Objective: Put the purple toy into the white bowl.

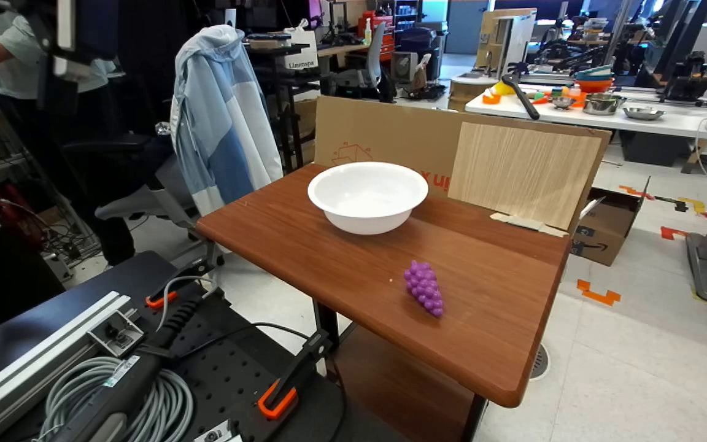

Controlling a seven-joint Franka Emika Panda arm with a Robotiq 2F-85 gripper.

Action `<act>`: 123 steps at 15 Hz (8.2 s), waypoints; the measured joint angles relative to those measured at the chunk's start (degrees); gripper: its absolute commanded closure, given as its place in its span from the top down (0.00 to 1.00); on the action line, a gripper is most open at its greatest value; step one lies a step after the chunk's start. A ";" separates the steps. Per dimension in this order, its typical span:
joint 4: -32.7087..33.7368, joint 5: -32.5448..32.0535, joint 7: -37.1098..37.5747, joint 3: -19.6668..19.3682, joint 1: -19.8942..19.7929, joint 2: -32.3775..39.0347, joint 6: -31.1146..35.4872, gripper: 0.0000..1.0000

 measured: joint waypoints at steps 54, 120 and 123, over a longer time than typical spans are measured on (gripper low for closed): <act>15.61 5.30 -46.91 -7.97 -10.00 26.06 36.61 1.00; 28.11 -3.48 -40.10 -1.15 -23.41 63.67 54.18 0.40; 28.61 -3.48 -39.61 -1.15 -23.75 63.67 54.18 0.20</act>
